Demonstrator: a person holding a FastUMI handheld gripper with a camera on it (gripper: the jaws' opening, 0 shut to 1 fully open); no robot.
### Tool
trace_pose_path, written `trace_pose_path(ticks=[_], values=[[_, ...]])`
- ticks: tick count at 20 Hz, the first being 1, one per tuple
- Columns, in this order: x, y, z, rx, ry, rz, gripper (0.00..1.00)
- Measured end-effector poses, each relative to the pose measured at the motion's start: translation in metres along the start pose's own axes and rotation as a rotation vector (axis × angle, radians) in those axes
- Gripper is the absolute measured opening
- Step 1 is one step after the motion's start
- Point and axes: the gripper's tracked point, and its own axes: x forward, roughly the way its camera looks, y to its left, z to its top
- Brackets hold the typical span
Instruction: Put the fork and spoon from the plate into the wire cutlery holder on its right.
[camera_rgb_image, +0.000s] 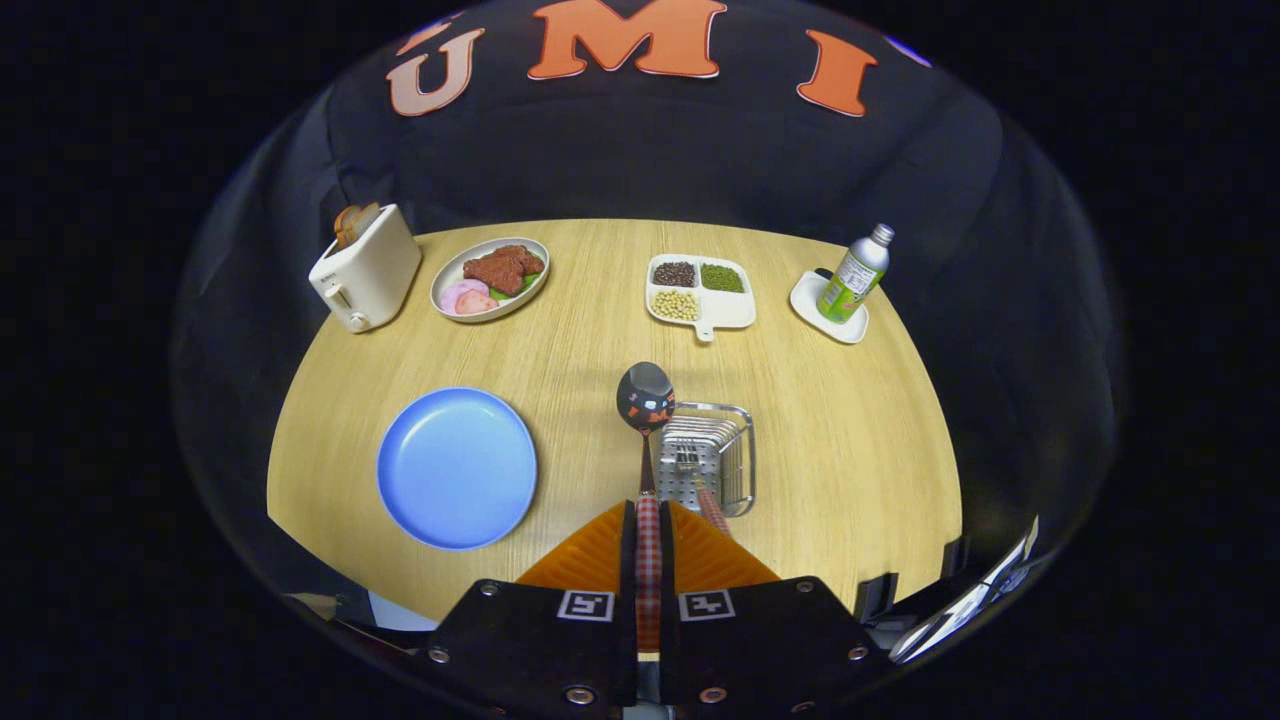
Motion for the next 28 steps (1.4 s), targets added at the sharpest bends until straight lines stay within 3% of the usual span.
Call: trace_pose_path(ticks=[3,7,19,28], values=[[0.002,-0.026,-0.004,-0.029,0.067,-0.024,0.09],[0.01,-0.04,-0.009,-0.044,0.165,0.009,0.09],[0.035,-0.034,-0.023,-0.151,0.419,0.105,0.09],[0.051,-0.026,-0.015,-0.12,0.416,0.124,0.13]])
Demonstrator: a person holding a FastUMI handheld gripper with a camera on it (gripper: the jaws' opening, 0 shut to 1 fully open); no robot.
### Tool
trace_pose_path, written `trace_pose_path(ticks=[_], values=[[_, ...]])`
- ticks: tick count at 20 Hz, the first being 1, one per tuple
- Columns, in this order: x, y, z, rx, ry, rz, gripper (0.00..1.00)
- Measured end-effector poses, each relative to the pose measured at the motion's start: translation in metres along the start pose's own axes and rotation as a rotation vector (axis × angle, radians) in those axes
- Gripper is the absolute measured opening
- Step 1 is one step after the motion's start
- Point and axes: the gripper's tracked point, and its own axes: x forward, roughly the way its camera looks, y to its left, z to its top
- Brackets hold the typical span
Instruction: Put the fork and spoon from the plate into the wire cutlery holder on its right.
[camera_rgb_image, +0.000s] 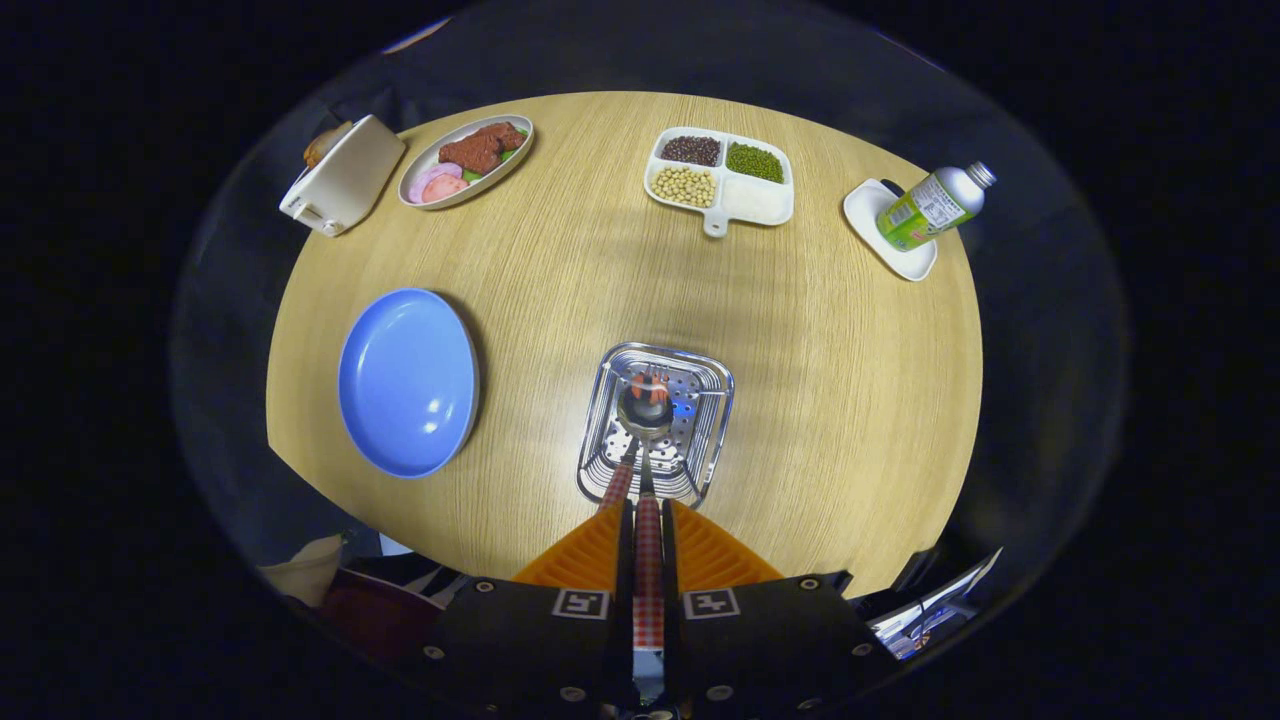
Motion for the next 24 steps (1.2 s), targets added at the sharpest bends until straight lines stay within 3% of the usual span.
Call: trace_pose_path(ticks=[2,4,6,7,8,9,11,15,19,24], values=[[-0.005,0.004,0.004,0.008,-0.024,0.015,0.14],[-0.012,0.008,0.008,0.022,-0.07,0.028,0.23],[-0.022,0.012,0.015,0.04,-0.136,0.035,0.38],[-0.028,0.015,0.018,0.053,-0.17,0.038,0.55],[-0.035,0.018,0.02,0.071,-0.203,0.041,0.63],[-0.043,0.022,0.021,0.096,-0.236,0.046,0.82],[-0.062,0.029,0.026,0.111,-0.32,0.043,0.99],[-0.114,0.039,0.037,0.131,-0.54,0.016,0.99],[-0.173,0.045,0.043,0.074,-0.771,-0.065,0.99],[-0.236,0.06,0.028,0.12,-1.024,-0.104,0.99]])
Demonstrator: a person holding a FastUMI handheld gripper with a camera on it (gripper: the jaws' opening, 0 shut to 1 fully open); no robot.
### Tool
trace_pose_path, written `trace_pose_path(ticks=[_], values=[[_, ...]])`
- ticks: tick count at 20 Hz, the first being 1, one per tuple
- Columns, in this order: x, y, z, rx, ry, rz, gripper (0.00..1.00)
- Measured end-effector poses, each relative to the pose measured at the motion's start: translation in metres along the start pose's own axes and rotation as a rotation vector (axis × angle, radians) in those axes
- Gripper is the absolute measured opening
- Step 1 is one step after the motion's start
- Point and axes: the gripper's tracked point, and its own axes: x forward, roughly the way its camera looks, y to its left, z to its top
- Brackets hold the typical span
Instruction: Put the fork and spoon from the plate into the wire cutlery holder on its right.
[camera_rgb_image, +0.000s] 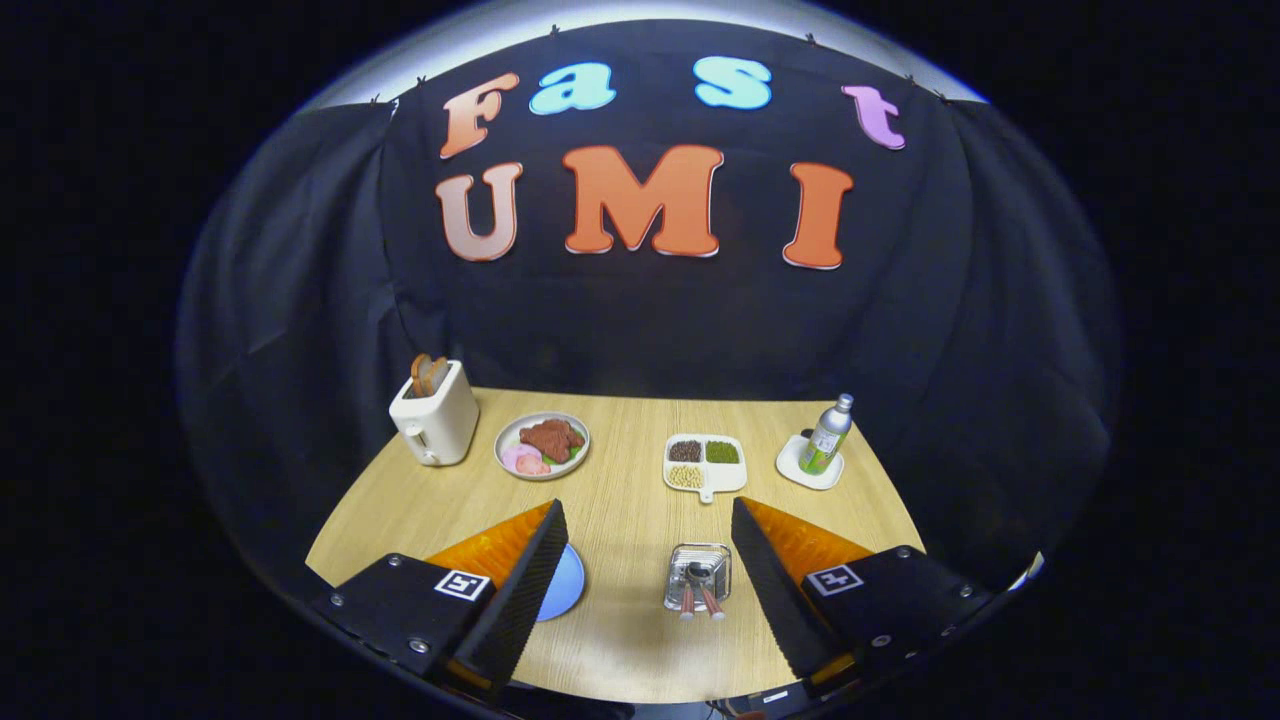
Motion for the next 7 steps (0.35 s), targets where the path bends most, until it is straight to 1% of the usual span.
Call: trace_pose_path(ticks=[4,5,7], values=[[-0.029,0.001,0.021,-0.044,-0.187,-0.066,0.99],[-0.033,0.005,0.024,-0.036,-0.22,-0.072,0.99],[-0.042,0.016,0.027,-0.003,-0.267,-0.056,0.99]])
